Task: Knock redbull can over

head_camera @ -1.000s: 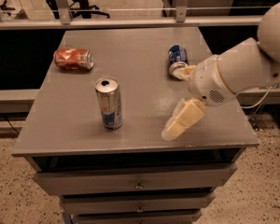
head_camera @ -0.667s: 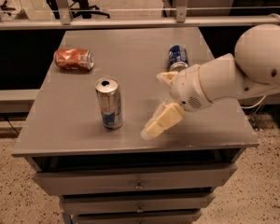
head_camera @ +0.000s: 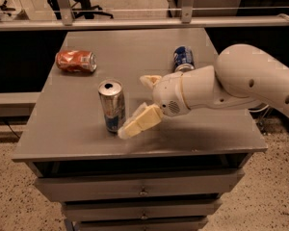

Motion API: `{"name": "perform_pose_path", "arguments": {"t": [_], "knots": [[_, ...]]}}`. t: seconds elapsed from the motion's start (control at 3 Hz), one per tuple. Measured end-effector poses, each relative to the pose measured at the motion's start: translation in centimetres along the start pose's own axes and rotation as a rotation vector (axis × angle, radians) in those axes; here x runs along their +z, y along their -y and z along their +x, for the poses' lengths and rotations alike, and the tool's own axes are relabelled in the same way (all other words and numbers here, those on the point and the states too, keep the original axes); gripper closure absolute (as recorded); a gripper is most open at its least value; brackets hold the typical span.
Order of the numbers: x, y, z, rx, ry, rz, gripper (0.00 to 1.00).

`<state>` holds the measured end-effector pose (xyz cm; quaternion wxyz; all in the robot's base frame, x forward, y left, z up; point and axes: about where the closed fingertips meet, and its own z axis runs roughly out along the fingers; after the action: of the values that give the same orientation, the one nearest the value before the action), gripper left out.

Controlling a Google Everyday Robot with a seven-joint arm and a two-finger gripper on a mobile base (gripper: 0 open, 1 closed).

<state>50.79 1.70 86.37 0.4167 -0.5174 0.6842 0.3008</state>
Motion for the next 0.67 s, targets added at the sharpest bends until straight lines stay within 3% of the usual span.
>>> {"name": "perform_pose_path", "arguments": {"t": [0.67], "knots": [[3.0,0.3,-2.4,0.031,0.095,-0.011,0.00]]}}
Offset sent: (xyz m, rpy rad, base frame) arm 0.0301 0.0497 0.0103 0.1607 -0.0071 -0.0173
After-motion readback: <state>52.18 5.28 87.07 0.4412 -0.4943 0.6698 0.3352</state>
